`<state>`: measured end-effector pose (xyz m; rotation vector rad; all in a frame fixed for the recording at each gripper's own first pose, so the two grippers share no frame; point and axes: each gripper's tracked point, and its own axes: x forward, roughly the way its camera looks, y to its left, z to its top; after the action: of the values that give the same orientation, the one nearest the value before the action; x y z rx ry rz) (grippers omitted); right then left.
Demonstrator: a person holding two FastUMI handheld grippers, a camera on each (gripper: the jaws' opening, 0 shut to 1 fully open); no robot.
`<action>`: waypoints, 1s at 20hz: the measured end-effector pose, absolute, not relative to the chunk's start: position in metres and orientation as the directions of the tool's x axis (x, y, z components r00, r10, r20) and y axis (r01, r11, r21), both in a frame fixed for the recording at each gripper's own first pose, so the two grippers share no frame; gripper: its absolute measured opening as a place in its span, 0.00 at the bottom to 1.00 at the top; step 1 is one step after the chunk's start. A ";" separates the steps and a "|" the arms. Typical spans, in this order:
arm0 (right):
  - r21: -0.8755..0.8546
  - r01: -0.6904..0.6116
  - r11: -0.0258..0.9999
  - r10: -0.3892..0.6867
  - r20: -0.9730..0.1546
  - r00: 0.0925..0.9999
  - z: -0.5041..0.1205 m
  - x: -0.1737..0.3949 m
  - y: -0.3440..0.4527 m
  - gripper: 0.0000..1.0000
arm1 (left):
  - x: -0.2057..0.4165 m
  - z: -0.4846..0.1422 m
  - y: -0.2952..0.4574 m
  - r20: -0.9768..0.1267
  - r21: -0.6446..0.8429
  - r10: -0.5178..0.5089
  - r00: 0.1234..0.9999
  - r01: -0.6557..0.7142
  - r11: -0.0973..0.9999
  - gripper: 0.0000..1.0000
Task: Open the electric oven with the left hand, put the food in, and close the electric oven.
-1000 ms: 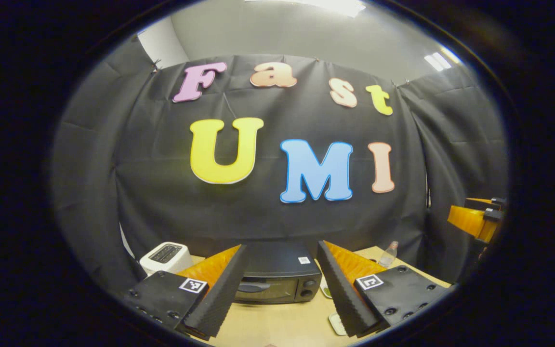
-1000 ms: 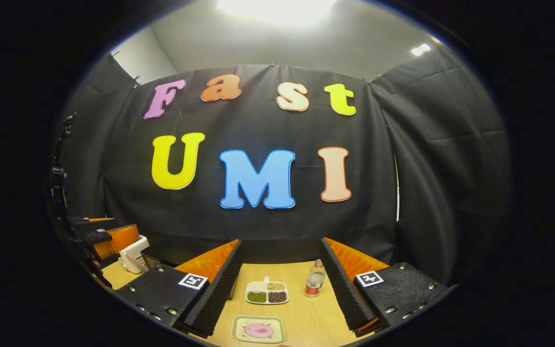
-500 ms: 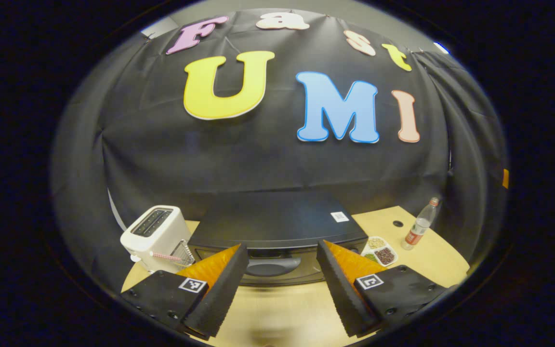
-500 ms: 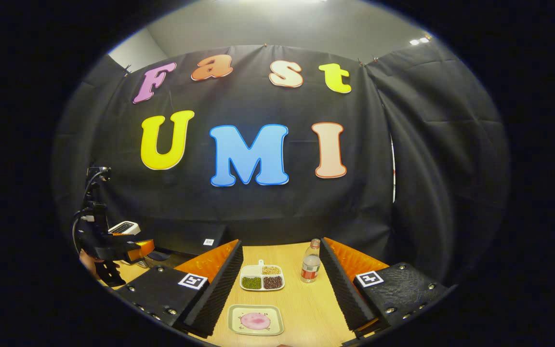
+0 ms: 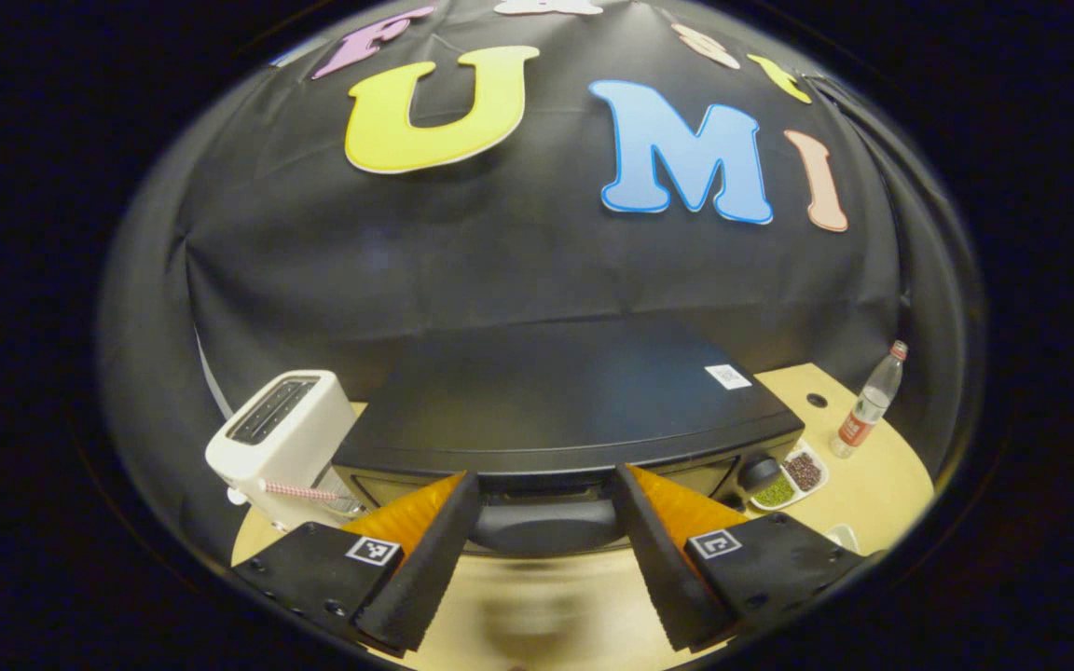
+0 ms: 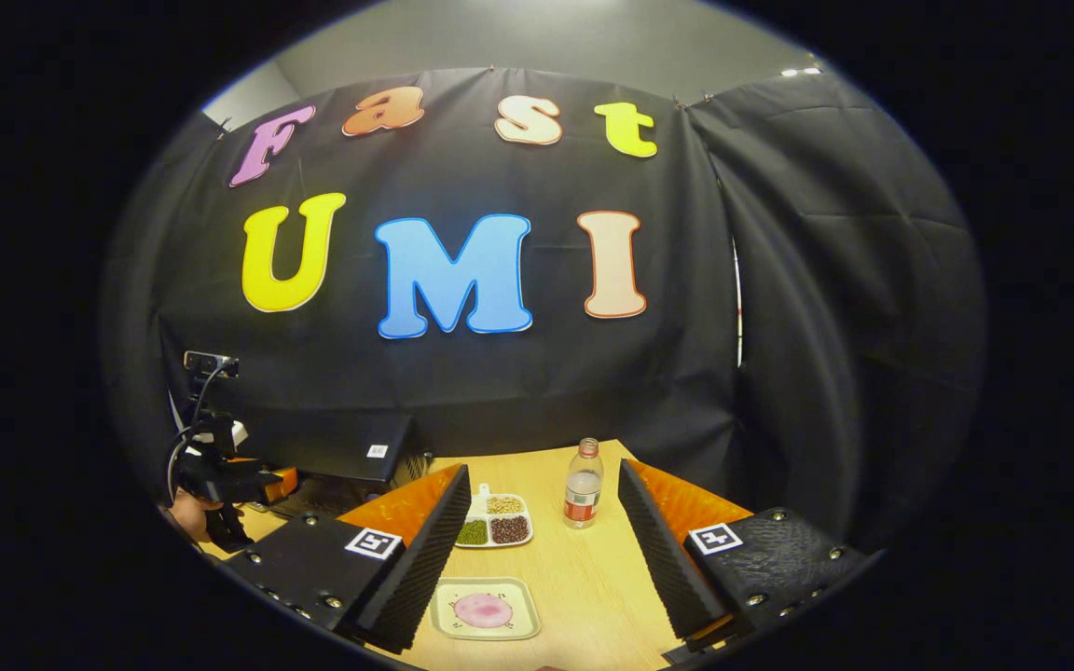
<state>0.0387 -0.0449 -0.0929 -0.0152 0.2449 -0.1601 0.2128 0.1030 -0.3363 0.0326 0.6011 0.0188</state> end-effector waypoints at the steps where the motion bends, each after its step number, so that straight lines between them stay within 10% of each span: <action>1: -0.033 0.159 0.987 -0.163 -0.242 0.956 -0.095 0.039 -0.045 0.96 | 0.213 -0.337 0.103 -0.562 0.031 0.031 0.827 -0.016 0.999 0.97; 20: -0.004 0.065 0.998 -0.064 -0.233 0.970 -0.086 0.034 -0.024 0.96 | 0.136 -0.356 0.099 -0.590 -0.023 0.018 0.807 -0.039 0.999 1.00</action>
<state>0.0340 -0.0240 -0.0857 0.0037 0.2353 -0.0651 0.1364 0.0990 -0.3559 -0.0344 0.6304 0.0306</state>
